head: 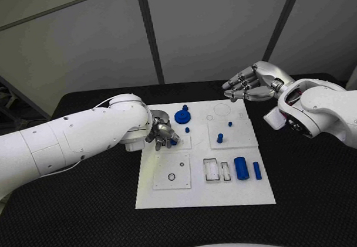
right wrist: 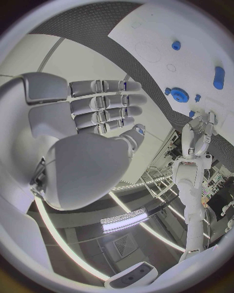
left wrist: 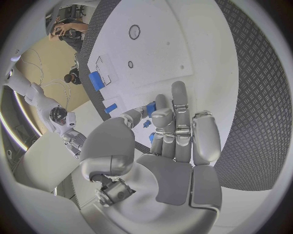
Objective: Assemble the parts on the task board
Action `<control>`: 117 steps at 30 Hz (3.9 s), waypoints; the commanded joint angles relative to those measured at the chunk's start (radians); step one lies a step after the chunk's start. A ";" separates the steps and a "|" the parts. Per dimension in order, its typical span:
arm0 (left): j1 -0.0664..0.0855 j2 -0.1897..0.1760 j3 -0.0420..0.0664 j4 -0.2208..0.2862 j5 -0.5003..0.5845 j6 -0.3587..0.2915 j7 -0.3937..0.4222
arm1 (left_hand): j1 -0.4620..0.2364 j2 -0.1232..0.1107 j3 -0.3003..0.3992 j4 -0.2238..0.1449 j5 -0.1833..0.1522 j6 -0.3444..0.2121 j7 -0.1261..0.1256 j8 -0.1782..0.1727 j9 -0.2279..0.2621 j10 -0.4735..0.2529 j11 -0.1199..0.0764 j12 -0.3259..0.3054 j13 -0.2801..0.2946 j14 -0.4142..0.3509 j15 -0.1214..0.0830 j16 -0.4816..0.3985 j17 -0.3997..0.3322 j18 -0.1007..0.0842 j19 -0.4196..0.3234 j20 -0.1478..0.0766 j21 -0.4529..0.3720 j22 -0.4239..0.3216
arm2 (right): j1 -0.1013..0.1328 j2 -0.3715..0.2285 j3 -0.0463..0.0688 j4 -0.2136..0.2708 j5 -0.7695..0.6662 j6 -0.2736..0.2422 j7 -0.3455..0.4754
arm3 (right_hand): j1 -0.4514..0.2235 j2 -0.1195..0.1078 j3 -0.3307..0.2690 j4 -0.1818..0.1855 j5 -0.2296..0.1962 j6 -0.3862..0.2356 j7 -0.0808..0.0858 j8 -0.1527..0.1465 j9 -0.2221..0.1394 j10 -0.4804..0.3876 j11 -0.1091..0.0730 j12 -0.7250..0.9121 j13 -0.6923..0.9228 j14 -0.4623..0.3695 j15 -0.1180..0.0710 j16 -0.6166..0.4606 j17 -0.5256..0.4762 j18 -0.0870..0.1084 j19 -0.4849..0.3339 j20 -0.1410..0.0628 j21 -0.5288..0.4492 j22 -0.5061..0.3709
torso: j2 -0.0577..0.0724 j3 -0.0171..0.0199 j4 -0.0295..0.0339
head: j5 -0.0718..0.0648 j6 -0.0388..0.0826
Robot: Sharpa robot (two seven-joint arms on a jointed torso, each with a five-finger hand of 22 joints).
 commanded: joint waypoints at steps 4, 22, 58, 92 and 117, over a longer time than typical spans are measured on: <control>0.000 0.003 0.000 -0.002 -0.005 -0.001 -0.008 | -0.015 0.008 -0.037 0.017 -0.006 0.009 -0.002 0.004 -0.011 0.010 -0.002 0.008 0.004 0.007 -0.004 -0.005 0.003 -0.131 0.009 0.003 0.005 0.004 | 0.002 0.000 0.001 0.001 0.000 0.007 0.004 | -0.009 -0.002 -0.002 -0.004 0.006 -0.001 0.003 -0.005 0.000 -0.002 0.004 -0.003 -0.002 -0.002 0.006 -0.004 0.000 0.004 0.002 0.001 -0.004 -0.002 | 0.000 0.0000 -0.0003 | -0.001 0.001; 0.000 0.000 0.000 0.006 -0.005 -0.026 -0.006 | -0.021 0.017 -0.090 0.044 -0.004 0.019 -0.004 0.007 -0.026 0.016 -0.003 0.021 0.013 0.008 -0.004 -0.008 0.006 -0.132 0.015 0.002 0.010 0.014 | 0.002 0.001 0.001 -0.002 0.000 0.011 0.001 | -0.011 -0.003 -0.002 -0.004 0.006 -0.001 0.003 -0.006 0.000 -0.003 0.005 -0.003 -0.002 -0.002 0.007 -0.005 0.000 0.004 0.003 0.001 -0.005 -0.002 | 0.000 -0.0002 0.0002 | -0.001 -0.001; 0.002 -0.071 0.102 0.046 0.048 -0.054 -0.007 | 0.009 -0.024 -0.264 0.088 -0.004 -0.001 0.001 0.020 -0.055 -0.013 0.001 -0.025 -0.049 0.009 -0.003 -0.016 0.014 -0.124 -0.004 0.002 -0.022 -0.016 | 0.002 0.004 0.001 -0.010 0.000 0.012 -0.002 | -0.023 -0.006 -0.006 0.001 0.007 -0.009 0.006 -0.010 0.000 -0.009 0.008 -0.008 -0.003 -0.006 0.010 -0.011 0.000 0.003 0.003 0.004 -0.015 -0.009 | -0.001 0.0001 0.0008 | 0.001 0.001; 0.032 0.090 0.134 -0.350 -0.017 0.082 0.005 | 0.249 0.010 -0.542 0.210 -0.207 -0.103 0.034 -0.007 -0.081 -0.112 0.013 0.183 0.091 0.111 0.002 0.989 0.671 -0.095 -0.066 0.000 -0.138 -0.110 | 0.001 0.010 0.001 -0.013 0.000 0.009 -0.001 | -0.020 -0.004 -0.003 -0.002 0.008 -0.006 0.005 -0.009 0.001 -0.012 0.008 -0.010 -0.003 -0.008 0.010 -0.015 0.000 0.004 0.004 0.005 -0.021 -0.012 | 0.002 -0.0004 -0.0012 | 0.010 0.015; 0.027 0.121 0.100 -0.377 -0.042 0.120 0.001 | 0.292 0.043 -0.608 0.234 -0.222 -0.139 0.040 0.030 -0.026 -0.120 0.031 0.186 0.082 0.121 0.003 1.190 0.804 -0.101 -0.054 0.008 -0.130 -0.088 | 0.001 0.012 0.000 -0.013 0.000 0.011 -0.003 | -0.020 -0.004 -0.003 -0.002 0.008 -0.007 0.006 -0.009 0.001 -0.012 0.008 -0.010 -0.004 -0.008 0.010 -0.015 0.000 0.004 0.004 0.005 -0.021 -0.012 | 0.000 0.0002 -0.0001 | 0.007 0.008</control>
